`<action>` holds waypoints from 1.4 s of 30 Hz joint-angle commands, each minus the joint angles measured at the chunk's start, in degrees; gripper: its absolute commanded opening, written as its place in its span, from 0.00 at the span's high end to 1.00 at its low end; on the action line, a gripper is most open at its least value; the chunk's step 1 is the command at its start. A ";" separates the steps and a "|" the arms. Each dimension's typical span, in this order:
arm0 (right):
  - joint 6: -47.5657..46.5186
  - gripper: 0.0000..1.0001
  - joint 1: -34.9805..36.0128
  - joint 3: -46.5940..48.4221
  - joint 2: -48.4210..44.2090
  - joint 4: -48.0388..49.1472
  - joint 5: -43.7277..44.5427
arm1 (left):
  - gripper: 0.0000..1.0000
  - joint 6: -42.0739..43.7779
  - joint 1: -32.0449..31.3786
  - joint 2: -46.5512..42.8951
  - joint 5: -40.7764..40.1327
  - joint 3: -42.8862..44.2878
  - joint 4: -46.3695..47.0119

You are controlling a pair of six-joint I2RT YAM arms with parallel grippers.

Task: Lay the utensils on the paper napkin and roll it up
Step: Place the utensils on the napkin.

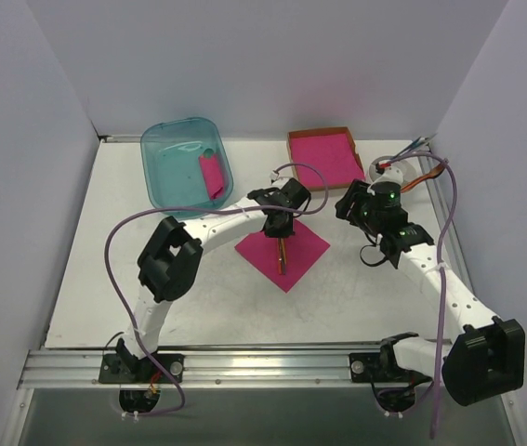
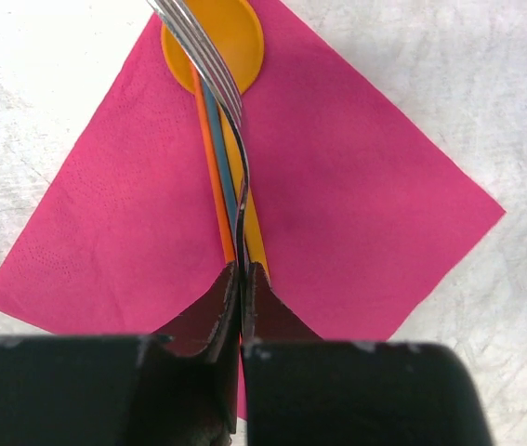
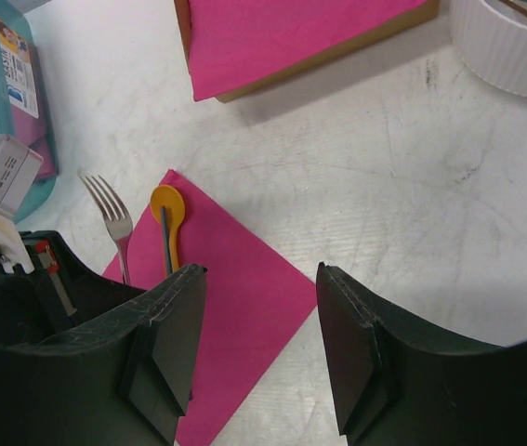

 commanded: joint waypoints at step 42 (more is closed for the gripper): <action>-0.20 0.50 -0.66 -5.16 -4.78 5.71 0.07 | 0.70 -2.93 -0.55 15.48 -5.64 20.77 -21.13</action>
